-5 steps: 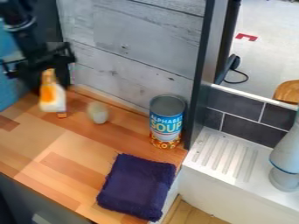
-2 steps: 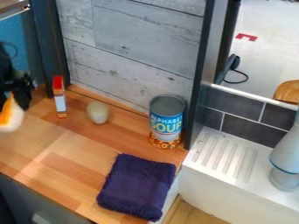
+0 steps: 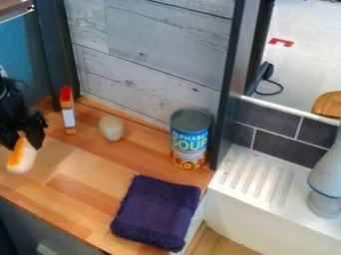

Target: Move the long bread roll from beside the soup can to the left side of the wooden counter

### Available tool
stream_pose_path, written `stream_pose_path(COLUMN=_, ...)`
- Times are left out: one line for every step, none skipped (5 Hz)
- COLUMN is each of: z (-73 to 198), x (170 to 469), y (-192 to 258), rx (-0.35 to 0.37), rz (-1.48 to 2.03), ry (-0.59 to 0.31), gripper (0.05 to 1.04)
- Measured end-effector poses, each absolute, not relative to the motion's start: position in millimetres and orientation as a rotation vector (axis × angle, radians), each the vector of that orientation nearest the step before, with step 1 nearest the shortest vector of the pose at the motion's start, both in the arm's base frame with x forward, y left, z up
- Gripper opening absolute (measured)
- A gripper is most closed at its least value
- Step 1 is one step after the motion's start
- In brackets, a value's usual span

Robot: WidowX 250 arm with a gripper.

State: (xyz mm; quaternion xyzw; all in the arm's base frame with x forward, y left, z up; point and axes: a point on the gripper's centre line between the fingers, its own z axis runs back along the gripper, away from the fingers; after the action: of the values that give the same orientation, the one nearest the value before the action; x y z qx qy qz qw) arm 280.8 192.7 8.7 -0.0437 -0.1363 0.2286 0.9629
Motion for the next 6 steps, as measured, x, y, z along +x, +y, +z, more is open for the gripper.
stream_pose_path(z=-6.5, x=289.3, y=195.9, rx=-0.095, rz=0.449, ry=-0.296, gripper=0.664)
stream_pose_path(z=-12.8, x=293.9, y=200.7, rx=-0.086, rz=0.444, ry=-0.301, gripper=0.664)
stream_pose_path(z=-17.4, x=293.5, y=201.3, rx=-0.086, rz=0.439, ry=-0.282, gripper=0.665)
stream_pose_path(z=-18.0, x=291.4, y=201.0, rx=-0.086, rz=0.445, ry=-0.268, gripper=0.741)
stream_pose_path(z=-18.5, x=289.5, y=200.5, rx=-0.092, rz=0.471, ry=-0.255, gripper=0.992)
stream_pose_path(z=-5.9, x=289.9, y=201.5, rx=-0.078, rz=0.493, ry=-0.276, gripper=1.006)
